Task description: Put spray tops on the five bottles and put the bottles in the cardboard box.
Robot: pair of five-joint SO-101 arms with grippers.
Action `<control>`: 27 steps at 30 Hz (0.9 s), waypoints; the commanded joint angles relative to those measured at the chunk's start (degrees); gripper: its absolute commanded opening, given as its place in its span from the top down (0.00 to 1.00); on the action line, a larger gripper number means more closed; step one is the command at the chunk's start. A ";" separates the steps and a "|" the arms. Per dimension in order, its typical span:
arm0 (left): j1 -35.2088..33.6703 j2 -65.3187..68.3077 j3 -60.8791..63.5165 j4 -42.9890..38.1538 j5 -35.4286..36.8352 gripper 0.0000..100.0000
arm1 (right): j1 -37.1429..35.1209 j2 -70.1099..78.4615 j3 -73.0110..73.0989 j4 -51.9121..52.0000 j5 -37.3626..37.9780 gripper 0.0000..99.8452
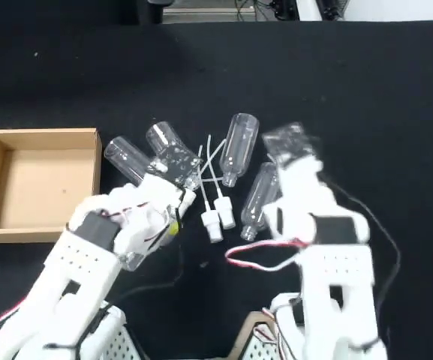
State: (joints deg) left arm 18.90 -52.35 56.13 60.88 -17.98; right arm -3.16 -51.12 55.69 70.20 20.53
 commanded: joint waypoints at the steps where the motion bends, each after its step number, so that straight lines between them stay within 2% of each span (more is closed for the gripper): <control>1: -1.01 -8.62 3.03 -3.43 3.78 0.97 | -8.35 8.13 -4.18 -1.14 -1.85 0.87; 5: -7.69 -10.99 4.97 -3.69 4.48 0.97 | -11.52 12.79 -3.91 -7.21 -10.73 0.87; 7: -10.33 -11.08 5.41 -3.69 7.56 0.97 | -8.62 14.81 -4.18 -9.41 -11.52 0.87; 11: -10.95 -11.60 6.11 -3.78 12.22 0.97 | 4.48 19.47 -9.54 -6.86 -2.64 0.87; 15: -8.75 -11.25 7.34 -5.10 12.31 0.97 | 15.30 25.80 -19.12 3.69 12.48 0.87; 17: -6.73 -11.43 8.22 -5.27 12.31 0.97 | 19.60 28.97 -21.58 5.54 19.96 0.87; 21: -3.82 -11.60 8.92 -5.19 12.31 0.97 | 24.00 33.98 -20.88 1.58 28.84 0.87; 27: -3.30 -11.34 9.01 -4.92 12.31 0.97 | 24.18 38.81 -14.20 -12.31 30.07 0.87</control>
State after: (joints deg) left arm 14.59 -62.64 65.89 56.84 -6.29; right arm 20.13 -13.05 39.78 64.57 49.80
